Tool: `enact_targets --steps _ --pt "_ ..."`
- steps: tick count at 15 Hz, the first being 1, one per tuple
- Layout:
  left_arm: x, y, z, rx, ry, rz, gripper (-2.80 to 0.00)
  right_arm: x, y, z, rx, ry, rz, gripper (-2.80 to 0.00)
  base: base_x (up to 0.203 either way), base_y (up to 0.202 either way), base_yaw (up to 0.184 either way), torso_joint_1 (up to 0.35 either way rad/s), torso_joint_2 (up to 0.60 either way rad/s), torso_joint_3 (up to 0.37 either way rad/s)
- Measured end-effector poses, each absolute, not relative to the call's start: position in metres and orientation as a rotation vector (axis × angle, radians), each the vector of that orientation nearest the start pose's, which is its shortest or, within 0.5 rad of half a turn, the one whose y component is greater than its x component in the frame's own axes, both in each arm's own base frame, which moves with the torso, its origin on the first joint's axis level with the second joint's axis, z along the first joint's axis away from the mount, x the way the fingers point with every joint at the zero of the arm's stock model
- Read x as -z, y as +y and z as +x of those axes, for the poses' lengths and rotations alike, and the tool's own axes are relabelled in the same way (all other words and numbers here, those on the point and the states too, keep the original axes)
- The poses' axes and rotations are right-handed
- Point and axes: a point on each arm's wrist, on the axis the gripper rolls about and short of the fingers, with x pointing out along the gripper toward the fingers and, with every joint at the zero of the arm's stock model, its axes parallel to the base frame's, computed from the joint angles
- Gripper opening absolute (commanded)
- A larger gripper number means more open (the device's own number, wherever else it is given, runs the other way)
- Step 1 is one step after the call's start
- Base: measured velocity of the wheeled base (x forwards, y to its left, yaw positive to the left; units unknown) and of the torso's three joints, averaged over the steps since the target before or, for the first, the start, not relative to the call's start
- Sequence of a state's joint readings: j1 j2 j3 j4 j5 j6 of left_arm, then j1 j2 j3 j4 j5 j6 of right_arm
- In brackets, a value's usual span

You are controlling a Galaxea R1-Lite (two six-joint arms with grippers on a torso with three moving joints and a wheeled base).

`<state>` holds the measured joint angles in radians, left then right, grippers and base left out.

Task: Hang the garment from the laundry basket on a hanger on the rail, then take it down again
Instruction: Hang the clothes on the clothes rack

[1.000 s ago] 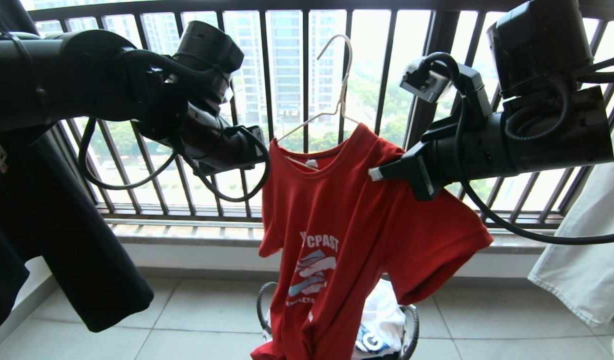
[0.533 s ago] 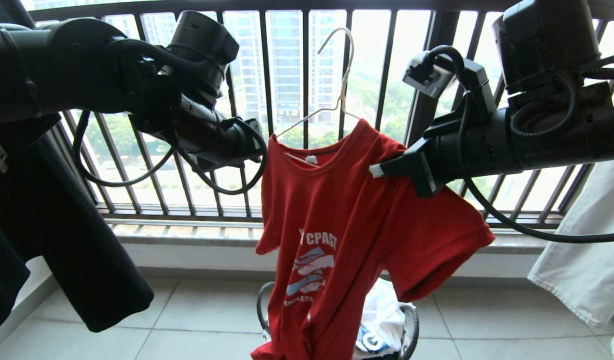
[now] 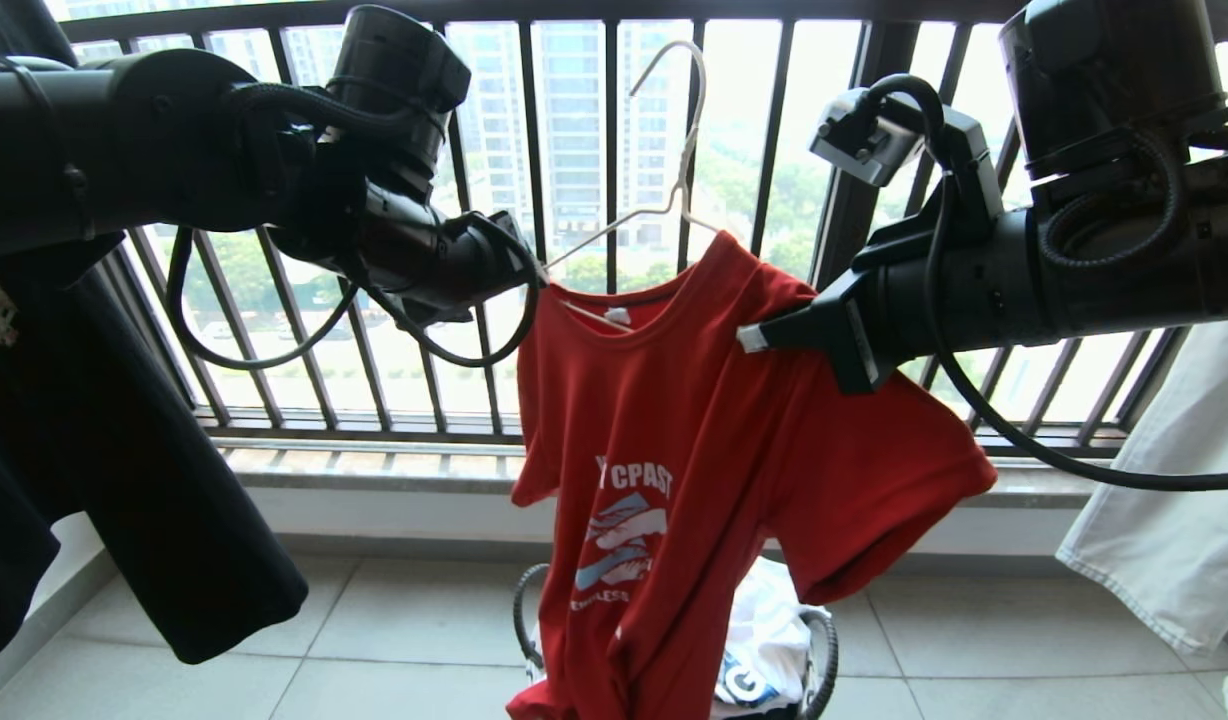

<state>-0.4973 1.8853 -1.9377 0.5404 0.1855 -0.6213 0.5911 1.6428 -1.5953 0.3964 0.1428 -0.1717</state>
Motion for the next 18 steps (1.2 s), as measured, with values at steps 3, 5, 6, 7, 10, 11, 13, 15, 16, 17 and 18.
enact_targets --steps 3,5,6,7,10,11,13,15,16,17,18 --pt "-0.3224 -0.1608 0.3182 0.138 0.515 -0.456 0.0 -0.3247 0.1697 0.2333 -0.786 0.382 -0.269 -2.8 0.0 0.0 0.0 0.0 0.0 0.0" --pt "-0.3215 -0.1579 0.3214 0.121 0.509 -0.454 0.0 -0.327 0.1711 0.2309 -0.793 0.375 -0.269 -2.8 0.0 0.0 0.0 0.0 0.0 0.0" --pt "-0.3206 -0.1573 0.3225 0.117 0.51 -0.451 0.0 -0.3281 0.1713 0.2305 -0.794 0.371 -0.269 -2.8 0.0 0.0 0.0 0.0 0.0 0.0" --pt "-0.3196 -0.157 0.3231 0.113 0.514 -0.448 0.0 -0.3288 0.1713 0.2304 -0.794 0.368 -0.269 -2.8 0.0 0.0 0.0 0.0 0.0 0.0" --pt "-0.3209 -0.1557 0.3206 0.113 0.517 -0.444 0.0 -0.3309 0.1728 0.2323 -0.792 0.36 -0.267 -2.8 0.0 0.0 0.0 0.0 0.0 0.0" --pt "-0.3215 -0.1548 0.3177 0.111 0.528 -0.439 0.0 -0.3303 0.1735 0.2335 -0.79 0.362 -0.268 -2.8 0.0 0.0 0.0 0.0 0.0 0.0" --pt "-0.3224 -0.1541 0.3154 0.11 0.535 -0.435 0.0 -0.3294 0.1745 0.235 -0.789 0.365 -0.269 -2.8 0.0 0.0 0.0 0.0 0.0 0.0" --pt "-0.3226 -0.1545 0.3154 0.112 0.533 -0.435 0.0 -0.3289 0.1749 0.2356 -0.788 0.367 -0.269 -2.8 0.0 0.0 0.0 0.0 0.0 0.0" --pt "-0.3229 -0.1544 0.3154 0.112 0.532 -0.435 0.0 -0.3291 0.175 0.2357 -0.787 0.366 -0.27 -2.8 0.0 0.0 0.0 0.0 0.0 0.0" --pt "-0.3228 -0.1545 0.3155 0.112 0.532 -0.434 0.0 -0.329 0.175 0.2357 -0.787 0.367 -0.27 -2.8 0.0 0.0 0.0 0.0 0.0 0.0" --pt "-0.3228 -0.1545 0.3155 0.113 0.533 -0.434 0.0 -0.3291 0.175 0.2358 -0.785 0.366 -0.27 -2.8 0.0 0.0 0.0 0.0 0.0 0.0"
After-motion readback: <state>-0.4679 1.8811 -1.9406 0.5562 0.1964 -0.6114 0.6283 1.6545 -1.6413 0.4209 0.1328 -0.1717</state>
